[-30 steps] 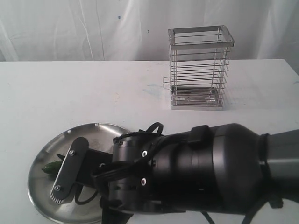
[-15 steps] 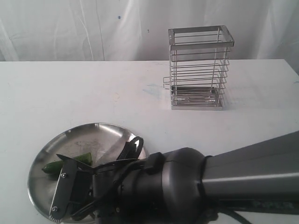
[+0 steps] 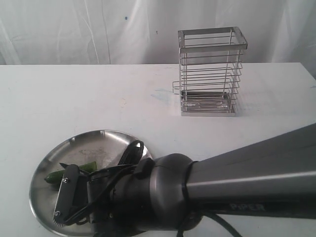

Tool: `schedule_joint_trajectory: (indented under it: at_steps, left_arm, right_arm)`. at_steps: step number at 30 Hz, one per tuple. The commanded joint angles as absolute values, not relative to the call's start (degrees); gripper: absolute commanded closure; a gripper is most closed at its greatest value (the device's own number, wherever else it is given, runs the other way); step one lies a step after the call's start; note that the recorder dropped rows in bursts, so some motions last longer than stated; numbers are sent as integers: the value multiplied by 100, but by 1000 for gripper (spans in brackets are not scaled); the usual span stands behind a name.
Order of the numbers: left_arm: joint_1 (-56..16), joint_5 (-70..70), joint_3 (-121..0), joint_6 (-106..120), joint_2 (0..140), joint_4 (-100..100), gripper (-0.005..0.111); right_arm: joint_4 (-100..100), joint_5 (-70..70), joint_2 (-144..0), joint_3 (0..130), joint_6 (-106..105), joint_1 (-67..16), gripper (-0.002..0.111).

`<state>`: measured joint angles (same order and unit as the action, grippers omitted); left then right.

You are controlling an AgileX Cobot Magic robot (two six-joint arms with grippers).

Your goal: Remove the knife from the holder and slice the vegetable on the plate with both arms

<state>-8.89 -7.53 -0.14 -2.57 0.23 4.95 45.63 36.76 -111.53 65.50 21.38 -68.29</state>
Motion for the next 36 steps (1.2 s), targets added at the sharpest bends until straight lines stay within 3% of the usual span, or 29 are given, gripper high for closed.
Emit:
schedule_joint_trajectory:
  at_steps: [1,25,32,36]
  left_arm:
    - [-925,-755,0,-265,0,545,107]
    - [-925,-755,0,-265,0,545,107]
    - [-925,-755,0,-265,0,545,107]
    - [-925,-755,0,-265,0,545,107]
  right_arm:
    - [4595,3919,-11152,6581,2439,-6775,61]
    - [4477,3872,-11277,6386,2607,-6585,63]
    - [4489,3811,-11339,6477,2607,-6564,94]
    - [4501,3811,-11226,6659,2596,-6564,98]
